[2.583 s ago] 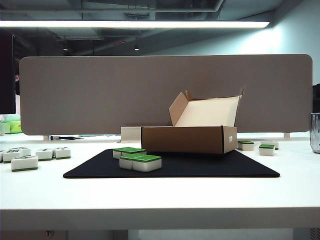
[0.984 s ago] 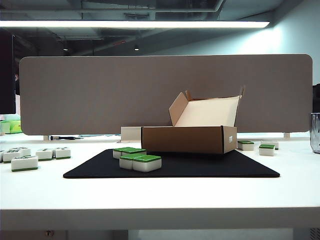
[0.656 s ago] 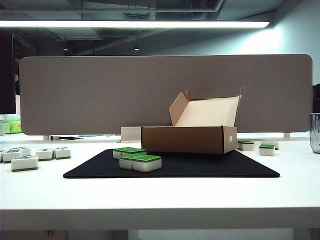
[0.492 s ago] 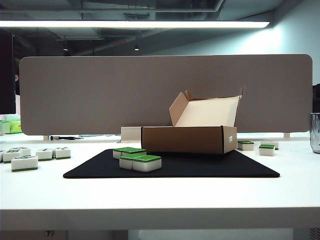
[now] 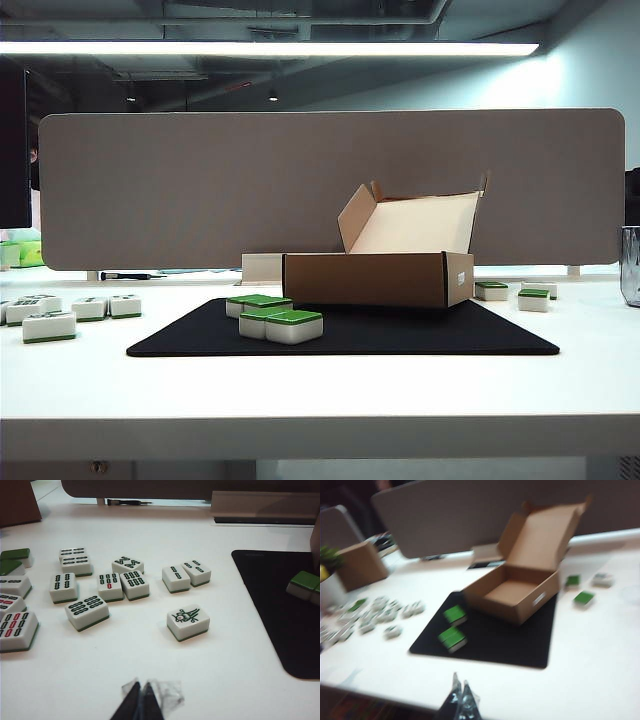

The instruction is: Pick up four mahjong tiles and put them into the paper box.

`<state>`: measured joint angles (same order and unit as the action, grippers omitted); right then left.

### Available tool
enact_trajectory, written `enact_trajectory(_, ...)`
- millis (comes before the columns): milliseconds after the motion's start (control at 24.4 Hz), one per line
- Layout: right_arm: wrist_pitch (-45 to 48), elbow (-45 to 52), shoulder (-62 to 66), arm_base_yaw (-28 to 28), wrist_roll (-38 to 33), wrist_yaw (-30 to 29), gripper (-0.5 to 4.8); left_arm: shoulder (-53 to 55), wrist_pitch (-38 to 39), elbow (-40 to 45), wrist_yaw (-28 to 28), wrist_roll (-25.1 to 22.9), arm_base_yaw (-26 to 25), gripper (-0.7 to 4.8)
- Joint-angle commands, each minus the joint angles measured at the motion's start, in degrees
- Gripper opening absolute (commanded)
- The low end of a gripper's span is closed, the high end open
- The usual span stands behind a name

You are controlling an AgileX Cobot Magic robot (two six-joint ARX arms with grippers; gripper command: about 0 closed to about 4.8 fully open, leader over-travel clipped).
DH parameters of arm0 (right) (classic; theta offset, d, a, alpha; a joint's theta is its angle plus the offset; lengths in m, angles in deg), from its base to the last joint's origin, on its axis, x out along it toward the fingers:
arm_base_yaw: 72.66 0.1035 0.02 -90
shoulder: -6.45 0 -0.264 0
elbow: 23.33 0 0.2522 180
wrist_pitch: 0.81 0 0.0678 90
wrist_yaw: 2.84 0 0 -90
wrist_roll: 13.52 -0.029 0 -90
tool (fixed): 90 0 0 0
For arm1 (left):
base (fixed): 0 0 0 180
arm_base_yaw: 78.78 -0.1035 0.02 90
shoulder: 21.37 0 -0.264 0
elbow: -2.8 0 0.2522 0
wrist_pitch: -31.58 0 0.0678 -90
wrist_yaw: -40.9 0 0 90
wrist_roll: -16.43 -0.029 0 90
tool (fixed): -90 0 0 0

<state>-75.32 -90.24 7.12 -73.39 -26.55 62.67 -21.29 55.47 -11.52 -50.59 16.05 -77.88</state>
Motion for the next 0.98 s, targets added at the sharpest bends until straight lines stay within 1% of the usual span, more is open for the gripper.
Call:
enact_trajectory(41, -5.3, -1.0, -0.7, 0.0, 0.0, -6.9, -0.01, 0.0, 0.6, 0.2, 0.2, -0.3, -0.1, -0.06)
enact_trajectory(123, -6.2, -1.1, -0.7, 0.0, 0.0, -8.8, -0.01, 0.0, 0.6, 0.2, 0.2, -0.3, -0.1, -0.06)
enact_trajectory(328, -6.7, -1.2, -0.7, 0.0, 0.0, -10.3, -0.01, 0.0, 0.5, 0.2, 0.4, -1.1, 0.1, -0.06)
enact_trajectory(451, -6.7, -1.2, -0.7, 0.0, 0.0, -10.2, -0.01, 0.0, 0.6, 0.0, 2.4, -0.9, 0.3, -0.06)
enact_trajectory(533, -6.7, -1.2, -0.7, 0.0, 0.0, -10.2, -0.01, 0.0, 1.2, -0.9, 3.9, 0.7, 0.3, -0.06)
enact_trajectory(656, -6.7, -1.2, -0.7, 0.0, 0.0, -10.2, -0.01, 0.0, 2.1, -4.9, 4.4, 2.8, 0.3, -0.06)
enact_trajectory(902, -6.7, -1.2, -0.7, 0.0, 0.0, -10.2, -0.01, 0.1, 2.6, -11.0, 7.0, 2.8, 0.3, -0.06)
enact_trajectory(984, -6.7, -1.2, -0.7, 0.0, 0.0, -10.2, -0.01, 0.4, 3.2, -13.2, 7.1, 2.8, 0.3, -0.06)
